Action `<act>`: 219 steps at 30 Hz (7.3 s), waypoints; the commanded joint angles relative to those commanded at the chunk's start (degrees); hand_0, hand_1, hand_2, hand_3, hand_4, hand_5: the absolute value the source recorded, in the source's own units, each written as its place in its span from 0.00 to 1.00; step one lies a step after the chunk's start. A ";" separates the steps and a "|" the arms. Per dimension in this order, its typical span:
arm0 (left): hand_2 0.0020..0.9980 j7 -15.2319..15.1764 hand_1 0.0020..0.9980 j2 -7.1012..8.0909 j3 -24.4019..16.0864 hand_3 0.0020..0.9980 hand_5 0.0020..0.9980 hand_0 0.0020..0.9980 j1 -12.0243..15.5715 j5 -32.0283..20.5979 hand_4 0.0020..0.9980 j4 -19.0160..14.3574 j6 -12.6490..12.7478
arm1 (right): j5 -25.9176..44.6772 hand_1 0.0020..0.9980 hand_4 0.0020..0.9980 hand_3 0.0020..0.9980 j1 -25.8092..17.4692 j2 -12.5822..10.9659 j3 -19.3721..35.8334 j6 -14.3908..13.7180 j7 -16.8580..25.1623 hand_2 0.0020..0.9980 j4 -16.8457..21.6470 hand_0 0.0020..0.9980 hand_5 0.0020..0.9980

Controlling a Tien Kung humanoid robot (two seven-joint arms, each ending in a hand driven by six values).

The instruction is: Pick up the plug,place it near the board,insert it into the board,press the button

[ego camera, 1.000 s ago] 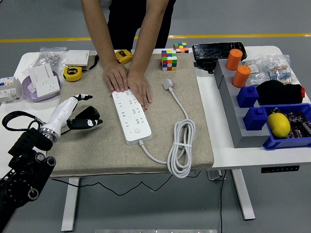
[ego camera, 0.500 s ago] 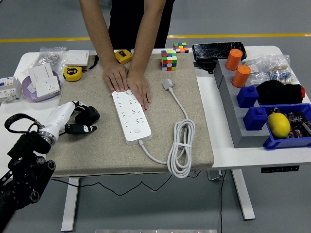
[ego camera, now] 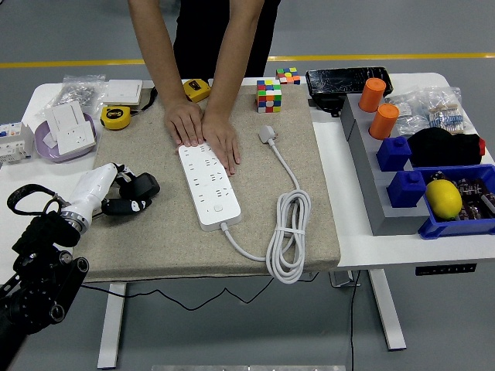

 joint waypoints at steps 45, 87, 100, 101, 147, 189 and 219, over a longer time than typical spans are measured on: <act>0.42 0.98 0.48 8.34 29.24 0.38 0.22 0.62 -13.66 -21.33 0.57 -2.55 -6.47 | -0.39 0.93 1.00 0.84 0.64 -0.42 0.11 -0.04 -0.18 0.85 0.00 0.96 1.00; 0.44 0.44 0.51 7.84 27.97 0.39 0.23 0.63 -15.11 -17.92 0.58 3.10 -6.37 | -0.05 0.93 1.00 0.84 0.72 -0.46 0.26 -0.19 -0.13 0.85 0.00 0.96 1.00; 0.53 0.54 0.59 7.78 27.91 0.51 0.23 0.65 -15.20 -17.12 0.62 3.02 -6.61 | 0.20 0.93 1.00 0.84 0.70 -0.44 0.13 -0.05 -0.13 0.85 0.00 0.96 1.00; 0.53 0.55 0.59 7.78 27.91 0.51 0.23 0.65 -15.21 -17.06 0.62 3.00 -6.57 | 0.20 0.93 1.00 0.84 0.72 -0.44 0.13 -0.03 -0.14 0.85 0.00 0.96 1.00; 0.62 0.55 0.71 8.27 28.39 0.57 0.28 0.68 -15.18 -17.04 0.72 1.84 -8.15 | 0.10 0.93 1.00 0.84 0.44 -0.45 0.19 -0.17 -0.29 0.85 0.00 0.96 0.99; 0.84 0.54 0.88 8.62 28.08 0.82 0.48 0.80 -14.91 -17.47 1.00 1.38 -10.61 | -2.31 1.00 1.00 0.83 0.47 -0.43 1.85 -1.03 -1.60 0.90 0.00 1.00 1.00; 1.00 4.27 1.00 2.40 5.25 1.00 1.00 1.00 -0.90 -31.86 1.00 -19.50 -4.85 | -1.36 1.00 1.00 0.83 0.09 0.01 1.57 -0.87 -0.95 0.90 0.00 1.00 1.00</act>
